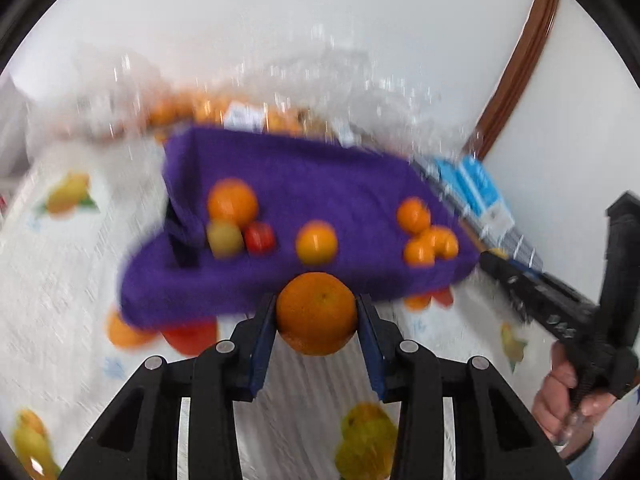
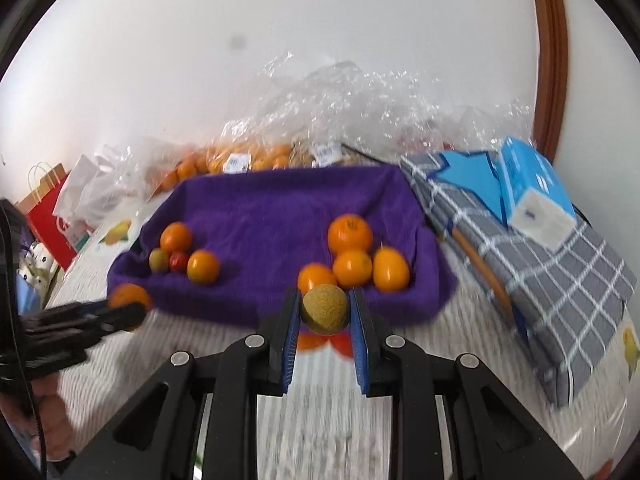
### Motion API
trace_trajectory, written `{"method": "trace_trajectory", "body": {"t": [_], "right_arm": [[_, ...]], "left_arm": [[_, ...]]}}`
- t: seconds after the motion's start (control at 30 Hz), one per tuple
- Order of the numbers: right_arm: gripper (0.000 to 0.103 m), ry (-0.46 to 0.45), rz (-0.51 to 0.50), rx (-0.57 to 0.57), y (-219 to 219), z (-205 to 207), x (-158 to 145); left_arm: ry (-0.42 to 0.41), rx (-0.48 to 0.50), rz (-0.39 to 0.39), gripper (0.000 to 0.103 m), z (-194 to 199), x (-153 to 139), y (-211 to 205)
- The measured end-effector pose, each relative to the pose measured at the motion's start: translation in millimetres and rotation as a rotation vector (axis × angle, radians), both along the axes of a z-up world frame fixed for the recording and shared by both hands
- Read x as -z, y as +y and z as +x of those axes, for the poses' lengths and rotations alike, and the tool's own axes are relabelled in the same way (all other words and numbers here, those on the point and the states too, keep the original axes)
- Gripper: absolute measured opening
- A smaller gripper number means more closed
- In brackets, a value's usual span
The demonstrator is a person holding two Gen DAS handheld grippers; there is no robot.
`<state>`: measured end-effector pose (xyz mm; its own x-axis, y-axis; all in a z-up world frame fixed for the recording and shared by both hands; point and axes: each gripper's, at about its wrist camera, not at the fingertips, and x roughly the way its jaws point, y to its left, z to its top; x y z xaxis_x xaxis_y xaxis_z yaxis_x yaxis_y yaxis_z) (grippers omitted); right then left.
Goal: Organize fruits
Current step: 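Carry both fruits over the towel and lower them onto it with both tools, then open both tools to release the fruits and pull back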
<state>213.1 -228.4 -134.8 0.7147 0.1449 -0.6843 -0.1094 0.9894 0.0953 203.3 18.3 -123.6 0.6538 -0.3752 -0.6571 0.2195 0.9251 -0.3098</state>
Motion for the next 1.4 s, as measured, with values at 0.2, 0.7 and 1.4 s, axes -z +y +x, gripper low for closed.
{"method": "trace_trajectory", "body": {"t": [0.2, 0.7, 1.4], "right_arm": [[0.024, 0.005, 0.049, -0.025, 8.9, 53.4, -3.9], [0.024, 0.103, 0.080, -0.096, 28.1, 96.9, 43.4], [0.055, 0.065, 0.082, 0.001, 13.2, 52.2, 1.6]], "left_arm": [[-0.056, -0.073, 0.046, 0.038, 58.6, -27.7, 7.4], [0.000, -0.039, 0.066, 0.038, 116.3, 25.2, -25.5], [-0.074, -0.080, 0.163, 0.060, 49.2, -24.4, -20.1]]}}
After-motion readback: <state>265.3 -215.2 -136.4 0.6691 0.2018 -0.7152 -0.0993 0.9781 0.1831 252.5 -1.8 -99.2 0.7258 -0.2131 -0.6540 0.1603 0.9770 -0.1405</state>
